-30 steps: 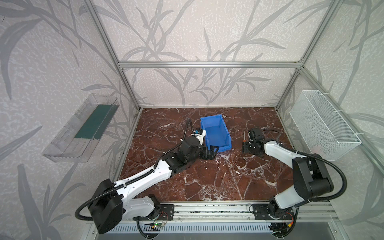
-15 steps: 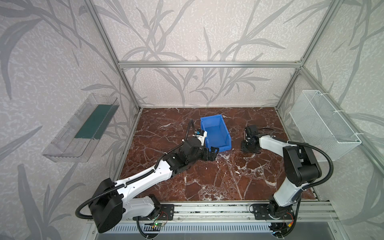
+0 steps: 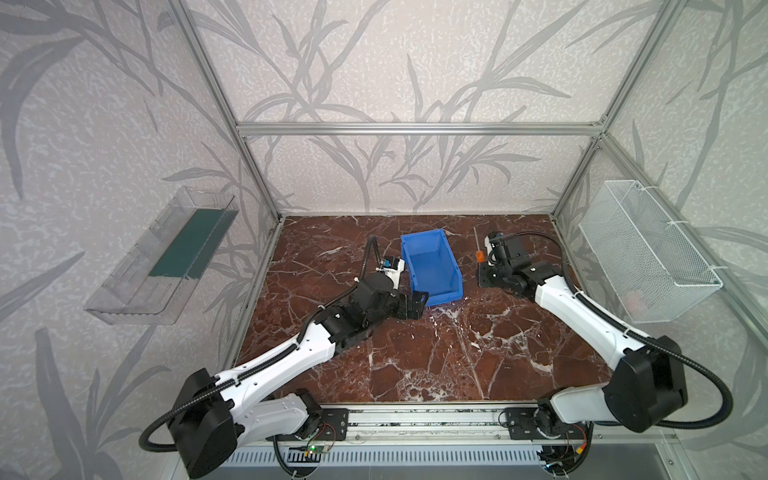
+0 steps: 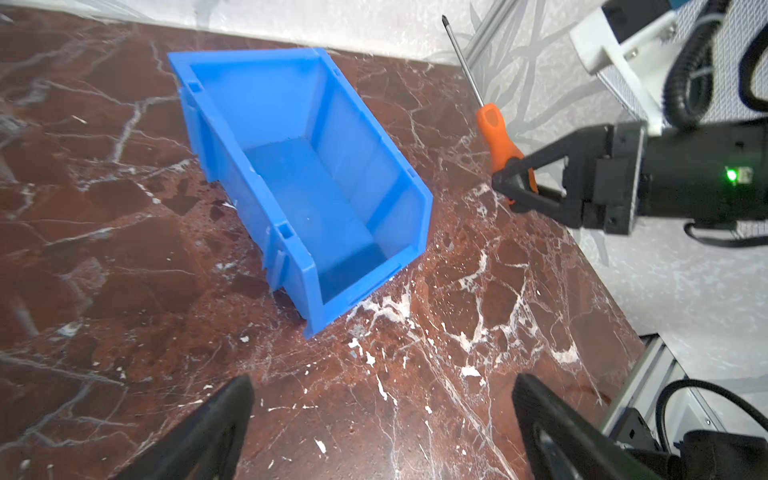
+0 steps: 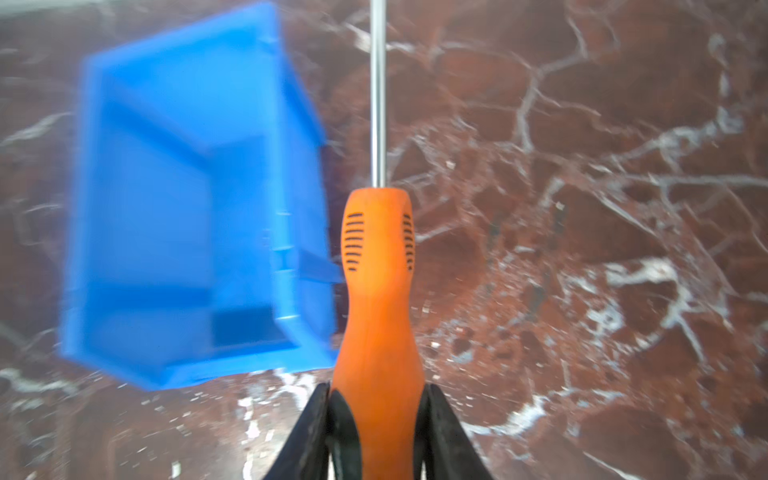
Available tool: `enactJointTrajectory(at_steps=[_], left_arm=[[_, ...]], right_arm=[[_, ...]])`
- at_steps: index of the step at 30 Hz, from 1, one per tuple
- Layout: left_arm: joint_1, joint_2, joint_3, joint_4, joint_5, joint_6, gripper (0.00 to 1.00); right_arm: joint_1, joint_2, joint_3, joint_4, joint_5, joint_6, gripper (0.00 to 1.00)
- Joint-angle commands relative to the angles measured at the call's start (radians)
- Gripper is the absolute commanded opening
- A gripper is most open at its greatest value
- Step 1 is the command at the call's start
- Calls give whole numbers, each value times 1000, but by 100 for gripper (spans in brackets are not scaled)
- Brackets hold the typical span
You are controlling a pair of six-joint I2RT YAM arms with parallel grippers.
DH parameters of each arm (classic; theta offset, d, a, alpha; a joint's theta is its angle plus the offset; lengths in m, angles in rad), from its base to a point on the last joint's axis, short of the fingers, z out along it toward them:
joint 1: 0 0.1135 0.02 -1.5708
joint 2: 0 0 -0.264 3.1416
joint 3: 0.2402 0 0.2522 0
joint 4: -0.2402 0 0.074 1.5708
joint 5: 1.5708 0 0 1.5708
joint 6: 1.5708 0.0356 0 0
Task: Put the screwdriver in the bin
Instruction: 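Carry the screwdriver over the blue bin with the right gripper and release it inside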
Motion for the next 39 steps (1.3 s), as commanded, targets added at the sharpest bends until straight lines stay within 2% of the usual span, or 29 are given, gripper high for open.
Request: enactJointTrajectory(at_steps=[1,4,10,17,30,34,39], left_arm=[[52,-64,-33,12,-2,-32,99],[108,-119,-70,15,25,-57,99],[137,-208,-128,-5,10,-49,99],[143,-232,-162,-1,9,-47,99],[144,-207,-176,35,12,-60,99],[144,-208,-182,40,15,-70,99],[144,-220,-178,27,-1,-61,99]], right_arm=[[90,19,18,79,-31,53,31],[141,87,46,122,-84,129,30],[173,240,100,157,-144,221,31],[173,333,70,241,-120,350,31],[186,469,90,344,-110,640,41],[203,484,98,366,-103,663,46],[213,438,104,359,-85,625,49]])
